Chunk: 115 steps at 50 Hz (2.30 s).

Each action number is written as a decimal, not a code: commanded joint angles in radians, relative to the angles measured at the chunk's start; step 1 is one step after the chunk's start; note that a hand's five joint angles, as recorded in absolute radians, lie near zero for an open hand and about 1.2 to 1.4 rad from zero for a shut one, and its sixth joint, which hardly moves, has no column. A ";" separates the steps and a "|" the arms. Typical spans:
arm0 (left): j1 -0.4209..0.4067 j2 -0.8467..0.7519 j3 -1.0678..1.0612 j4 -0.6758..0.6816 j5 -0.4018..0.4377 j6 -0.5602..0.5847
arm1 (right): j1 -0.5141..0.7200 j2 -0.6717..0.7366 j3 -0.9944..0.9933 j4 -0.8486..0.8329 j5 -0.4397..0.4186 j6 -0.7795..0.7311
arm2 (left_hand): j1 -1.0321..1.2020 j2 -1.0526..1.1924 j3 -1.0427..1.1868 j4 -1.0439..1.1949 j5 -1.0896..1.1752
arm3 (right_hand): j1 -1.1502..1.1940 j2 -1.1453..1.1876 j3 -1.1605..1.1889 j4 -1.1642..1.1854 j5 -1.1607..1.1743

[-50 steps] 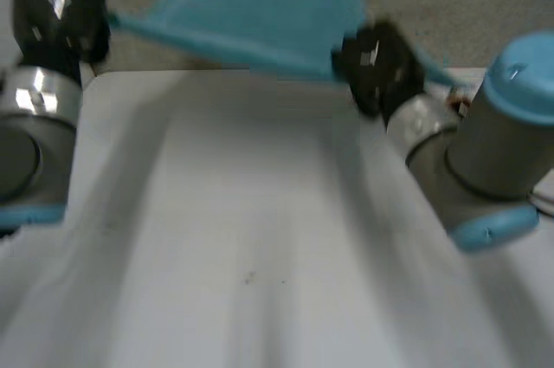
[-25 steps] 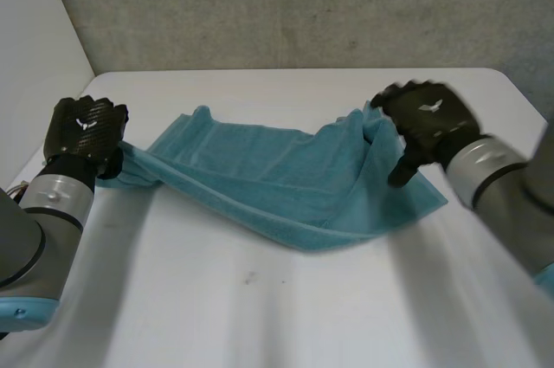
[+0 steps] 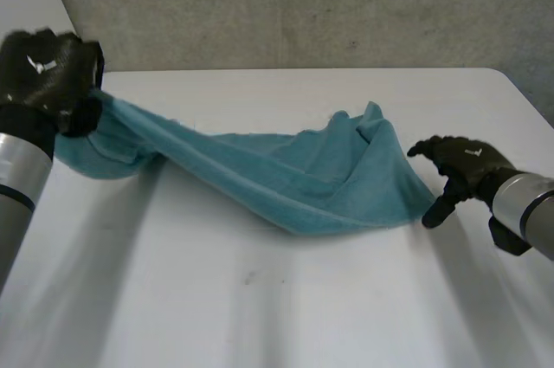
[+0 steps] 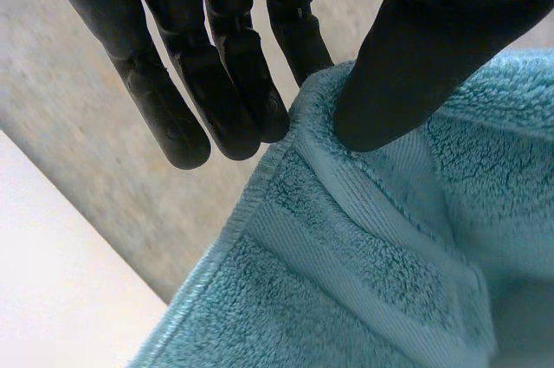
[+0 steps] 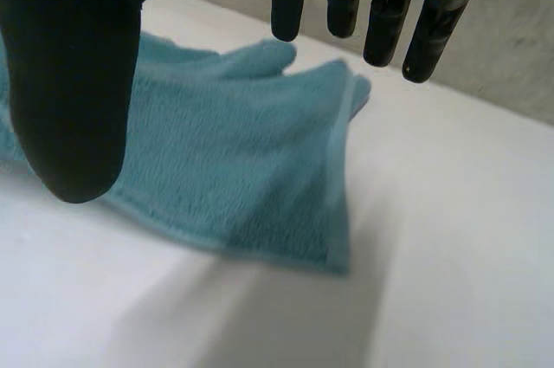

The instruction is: Fold the laundry

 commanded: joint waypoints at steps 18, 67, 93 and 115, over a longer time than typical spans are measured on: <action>-0.123 0.041 0.273 -0.115 -0.007 -0.023 | 0.235 0.232 -0.083 -0.091 -0.009 0.221 | 0.241 0.195 0.202 0.200 0.263 | 0.192 0.180 0.186 0.169 0.165; 0.073 -0.477 0.163 -0.229 0.040 0.062 | 0.181 0.069 -0.260 0.307 0.197 -0.652 | 0.241 0.195 0.202 0.200 0.263 | 1.183 1.171 1.177 1.160 1.156; 0.047 -0.335 0.461 0.494 -0.014 -0.131 | 0.182 0.003 -0.541 -0.455 0.247 -0.517 | 0.241 0.195 0.202 0.200 0.263 | 1.183 1.171 1.177 1.160 1.156; 0.081 -0.428 0.015 0.432 -0.006 -0.124 | 0.176 0.258 -0.107 -0.430 0.174 -0.500 | 0.241 0.195 0.202 0.200 0.263 | 0.844 0.832 0.838 0.821 0.817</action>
